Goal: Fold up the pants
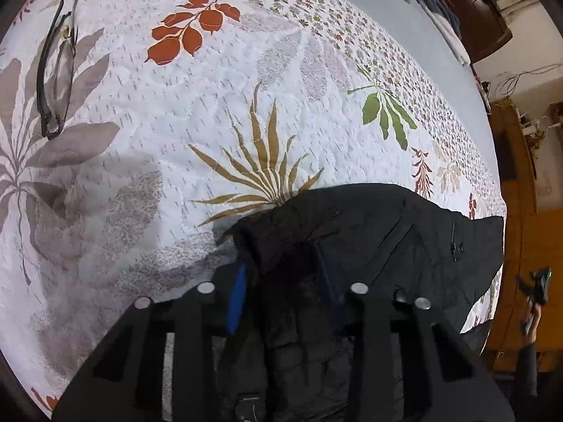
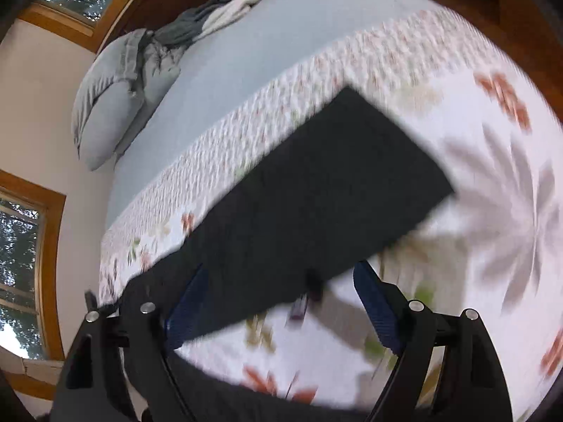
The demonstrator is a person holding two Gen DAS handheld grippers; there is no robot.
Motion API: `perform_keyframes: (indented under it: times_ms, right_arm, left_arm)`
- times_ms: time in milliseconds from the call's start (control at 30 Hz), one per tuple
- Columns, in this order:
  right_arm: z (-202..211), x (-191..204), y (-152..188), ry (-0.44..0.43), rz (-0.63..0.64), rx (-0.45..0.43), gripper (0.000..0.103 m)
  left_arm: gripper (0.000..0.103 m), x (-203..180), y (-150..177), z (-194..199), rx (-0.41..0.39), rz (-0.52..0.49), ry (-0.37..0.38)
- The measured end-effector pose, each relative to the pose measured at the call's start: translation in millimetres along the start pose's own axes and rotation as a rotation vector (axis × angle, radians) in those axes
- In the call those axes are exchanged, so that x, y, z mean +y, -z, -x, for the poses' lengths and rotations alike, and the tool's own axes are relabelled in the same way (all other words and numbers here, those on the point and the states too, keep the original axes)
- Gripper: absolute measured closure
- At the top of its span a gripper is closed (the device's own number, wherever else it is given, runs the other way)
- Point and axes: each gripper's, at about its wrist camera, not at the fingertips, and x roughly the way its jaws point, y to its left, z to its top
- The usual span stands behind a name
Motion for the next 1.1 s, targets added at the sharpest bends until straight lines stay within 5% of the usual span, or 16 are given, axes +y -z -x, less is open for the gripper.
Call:
perform_keyframes:
  times_ms: [133, 200, 300, 767, 833, 900, 1100]
  right_arm:
    - [-26.6, -17.5, -77.4, 0.043, 0.010, 0.012, 0.018]
    - [-45.0, -25.7, -102.4, 0.086, 0.015, 0.031, 0.018]
    - [-78.7, -36.9, -133.3, 0.151, 0.040, 0.077, 0.018]
    - [-149.5, -42.1, -166.8, 0.200, 0.188, 0.238, 0.017]
    - [-151.0, -39.4, -165.2, 0.185, 0.200, 0.239, 0.035]
    - [-146.9, -40.1, -163.1, 0.182, 0.201, 0.233, 0.087]
    - [-106.7, -34.2, -150.1, 0.173, 0.231, 0.147, 0.096]
  left_arm:
    - [0.074, -0.7, 2.4, -4.6, -0.017, 0.016, -0.031]
    - [0.084, 1.0, 3.6, -6.7, -0.030, 0.032, -0.048]
    - [0.084, 7.5, 5.6, -7.0, -0.043, 0.069, -0.034]
    - [0.085, 1.2, 2.4, -9.5, -0.020, 0.056, -0.072]
    - [0.087, -2.7, 1.9, -8.6, -0.020, 0.042, -0.094]
    - [0.089, -7.8, 1.8, -6.7, -0.028, 0.031, -0.121]
    - [0.094, -18.4, 6.6, 12.8, -0.095, 0.030, -0.155]
